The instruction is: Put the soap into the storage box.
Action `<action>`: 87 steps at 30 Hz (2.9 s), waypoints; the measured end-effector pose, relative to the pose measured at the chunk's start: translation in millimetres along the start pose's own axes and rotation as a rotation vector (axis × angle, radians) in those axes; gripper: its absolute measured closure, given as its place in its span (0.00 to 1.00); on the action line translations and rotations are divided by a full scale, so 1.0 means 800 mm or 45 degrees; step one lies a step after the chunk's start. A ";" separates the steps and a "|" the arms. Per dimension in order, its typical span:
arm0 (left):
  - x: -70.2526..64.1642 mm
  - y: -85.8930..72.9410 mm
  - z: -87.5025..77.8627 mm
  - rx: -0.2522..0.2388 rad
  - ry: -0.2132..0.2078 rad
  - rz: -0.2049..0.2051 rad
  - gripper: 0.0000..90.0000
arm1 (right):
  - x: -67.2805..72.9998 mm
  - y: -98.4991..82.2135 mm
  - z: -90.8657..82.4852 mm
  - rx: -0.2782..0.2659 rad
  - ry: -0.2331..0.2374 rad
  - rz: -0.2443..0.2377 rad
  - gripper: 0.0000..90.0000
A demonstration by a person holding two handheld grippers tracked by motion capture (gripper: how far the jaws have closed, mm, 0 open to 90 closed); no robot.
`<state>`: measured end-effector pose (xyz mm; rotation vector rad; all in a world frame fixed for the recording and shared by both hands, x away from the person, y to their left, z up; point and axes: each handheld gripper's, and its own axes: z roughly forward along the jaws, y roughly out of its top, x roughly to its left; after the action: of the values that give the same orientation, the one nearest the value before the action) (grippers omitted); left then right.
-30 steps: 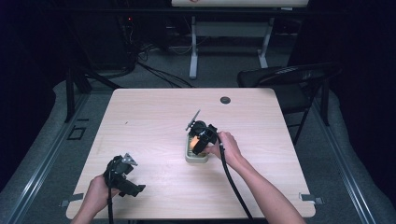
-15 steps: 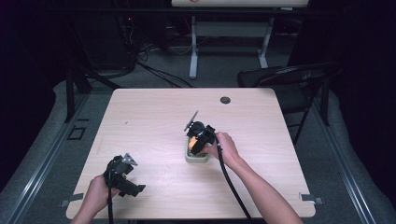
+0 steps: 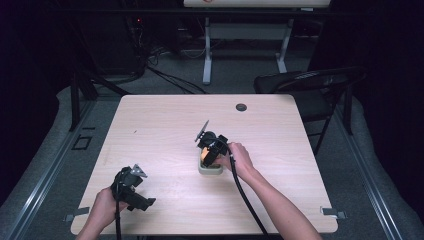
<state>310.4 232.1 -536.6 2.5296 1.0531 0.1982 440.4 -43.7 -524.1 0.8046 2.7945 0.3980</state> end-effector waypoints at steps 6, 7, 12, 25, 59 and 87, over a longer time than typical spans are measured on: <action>0.000 0.000 0.000 0.000 0.000 0.001 0.00 | 0.001 0.000 0.003 0.002 -0.009 0.002 0.29; 0.000 0.000 0.000 0.000 0.000 0.001 0.00 | 0.001 0.000 0.003 0.001 -0.009 0.004 0.29; 0.000 0.000 0.000 0.000 0.000 0.001 0.00 | 0.001 -0.001 0.006 0.025 -0.020 0.007 0.28; 0.000 0.000 0.000 -0.001 0.002 -0.001 0.00 | 0.000 -0.011 -0.010 -0.158 0.035 0.059 0.14; -0.001 0.001 0.001 0.009 0.008 0.001 0.00 | 0.016 -0.113 -0.097 -0.130 0.045 0.014 0.03; -0.002 0.002 0.001 0.007 0.002 0.006 0.00 | 0.021 -0.238 -0.079 0.025 0.058 0.125 0.04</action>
<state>310.5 229.3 -536.6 2.5376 1.0498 0.1993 316.3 -202.0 -526.3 0.9522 2.8121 0.4104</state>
